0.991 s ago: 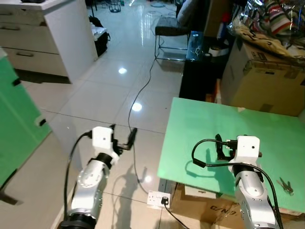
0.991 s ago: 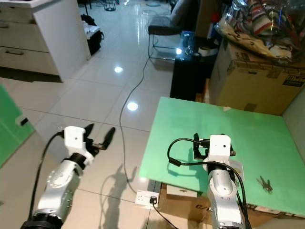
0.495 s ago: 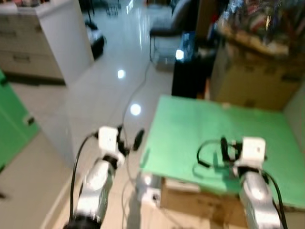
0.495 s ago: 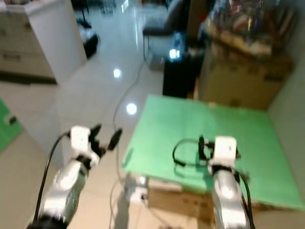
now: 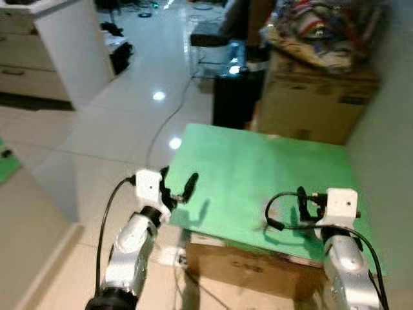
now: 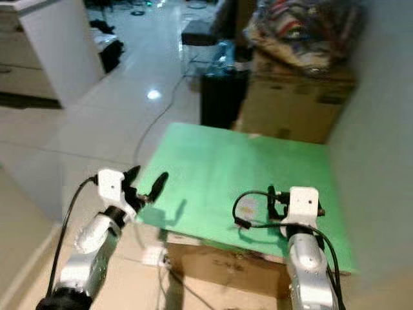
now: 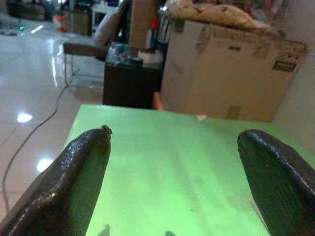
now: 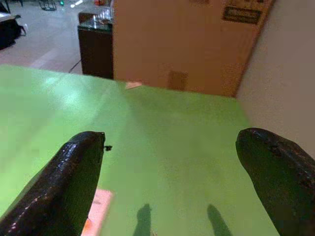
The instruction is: Hang keys on a hook
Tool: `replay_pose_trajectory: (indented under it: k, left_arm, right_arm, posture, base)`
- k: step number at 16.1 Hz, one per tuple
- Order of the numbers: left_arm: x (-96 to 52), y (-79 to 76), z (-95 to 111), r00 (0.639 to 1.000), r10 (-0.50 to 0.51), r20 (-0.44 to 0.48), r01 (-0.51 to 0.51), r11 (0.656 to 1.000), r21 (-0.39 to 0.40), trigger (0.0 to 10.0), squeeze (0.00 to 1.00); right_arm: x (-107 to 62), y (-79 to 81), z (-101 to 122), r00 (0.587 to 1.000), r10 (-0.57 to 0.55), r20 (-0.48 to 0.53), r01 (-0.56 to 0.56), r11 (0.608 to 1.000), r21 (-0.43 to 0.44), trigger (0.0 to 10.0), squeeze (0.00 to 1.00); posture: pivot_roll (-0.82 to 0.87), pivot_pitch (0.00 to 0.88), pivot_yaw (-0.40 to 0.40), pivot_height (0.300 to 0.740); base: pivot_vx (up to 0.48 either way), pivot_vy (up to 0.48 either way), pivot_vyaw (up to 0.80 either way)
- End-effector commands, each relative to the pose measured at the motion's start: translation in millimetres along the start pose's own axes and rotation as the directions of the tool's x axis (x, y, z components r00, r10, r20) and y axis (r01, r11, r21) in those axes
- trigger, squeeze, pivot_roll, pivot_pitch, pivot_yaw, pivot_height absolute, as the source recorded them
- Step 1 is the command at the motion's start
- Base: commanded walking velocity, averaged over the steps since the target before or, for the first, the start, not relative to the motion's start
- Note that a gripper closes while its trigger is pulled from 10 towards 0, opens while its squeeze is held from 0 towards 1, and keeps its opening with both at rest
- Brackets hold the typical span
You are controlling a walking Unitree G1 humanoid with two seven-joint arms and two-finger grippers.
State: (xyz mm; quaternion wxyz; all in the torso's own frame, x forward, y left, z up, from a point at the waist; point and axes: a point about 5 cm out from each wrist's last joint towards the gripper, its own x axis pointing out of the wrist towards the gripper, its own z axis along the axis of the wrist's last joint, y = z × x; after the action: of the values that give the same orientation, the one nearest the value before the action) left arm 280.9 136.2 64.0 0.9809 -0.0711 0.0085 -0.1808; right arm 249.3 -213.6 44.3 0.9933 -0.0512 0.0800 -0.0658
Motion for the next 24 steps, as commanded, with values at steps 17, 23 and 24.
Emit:
replay_pose_trajectory:
  k: [17,23,24]
  left_arm:
    - [11.5,-37.2,-9.0,0.867,-0.456,-0.202,0.469,0.883,0.023,10.0,0.00]
    - [11.8,-31.7,-20.8,0.955,-0.249,-0.164,0.222,0.961,-0.166,10.0,0.00]
    - [8.7,-18.2,-29.9,0.968,-0.156,-0.199,0.113,0.971,-0.212,10.0,0.00]
  right_arm:
    - [32.6,19.8,-24.9,0.984,0.020,-0.176,-0.022,1.000,-0.007,10.0,0.00]
    - [36.6,-1.2,-28.7,0.979,-0.011,-0.202,-0.004,0.997,-0.074,10.0,0.00]
    - [33.8,-9.6,-28.7,0.981,-0.024,-0.192,0.009,0.997,-0.078,10.0,0.00]
  posture:
    - [-0.05,0.045,0.106,0.740]
    - [-0.10,0.004,0.050,0.740]
    - [-0.12,0.000,0.021,0.740]
  base:
    - [0.000,0.000,0.00]
    - [0.000,0.000,0.00]
    - [0.000,0.000,0.00]
